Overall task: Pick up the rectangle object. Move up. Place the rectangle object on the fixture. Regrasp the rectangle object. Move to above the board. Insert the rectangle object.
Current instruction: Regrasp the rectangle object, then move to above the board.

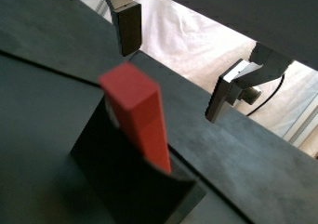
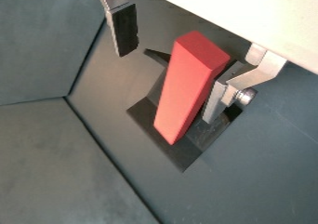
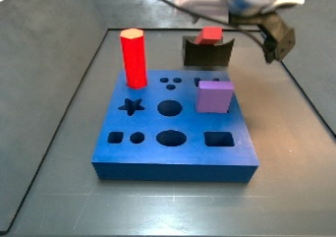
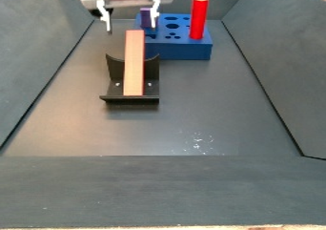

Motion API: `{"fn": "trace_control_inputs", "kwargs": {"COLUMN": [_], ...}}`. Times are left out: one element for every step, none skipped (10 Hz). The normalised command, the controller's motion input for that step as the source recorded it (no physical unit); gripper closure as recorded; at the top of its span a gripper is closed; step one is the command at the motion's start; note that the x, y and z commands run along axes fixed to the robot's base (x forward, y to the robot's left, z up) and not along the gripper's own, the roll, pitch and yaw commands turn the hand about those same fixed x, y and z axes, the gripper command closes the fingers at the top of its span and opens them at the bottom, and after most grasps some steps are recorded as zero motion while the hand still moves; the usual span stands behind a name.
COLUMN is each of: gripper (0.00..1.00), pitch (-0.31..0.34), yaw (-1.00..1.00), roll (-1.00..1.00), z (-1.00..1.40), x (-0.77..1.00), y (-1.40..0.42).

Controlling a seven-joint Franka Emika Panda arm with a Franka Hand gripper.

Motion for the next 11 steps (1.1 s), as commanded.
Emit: {"fn": "trace_control_inputs", "kwargs": {"gripper": [0.0,0.0,0.0,1.0,1.0,1.0,1.0,1.0,1.0,1.0,1.0], "pitch": [0.005,0.011,0.012,0.0,0.437,0.428,0.385,0.296,0.213,0.104,0.053], "yaw": [0.03,0.03,0.04,0.0,0.21,0.22,0.27,0.34,0.36,0.36,0.35], "roll": [0.08,0.08,0.07,0.0,0.16,0.14,0.09,0.04,0.02,0.01,0.0], "z": [-0.59,-0.45,-0.22,0.0,1.0,1.0,1.0,1.0,1.0,1.0,1.0], "x": [0.12,0.11,0.1,0.0,0.05,0.05,0.06,0.06,0.06,0.06,0.06], "y": [-0.01,-0.02,-0.02,0.0,0.03,0.02,0.01,0.01,0.01,0.0,0.0]}}
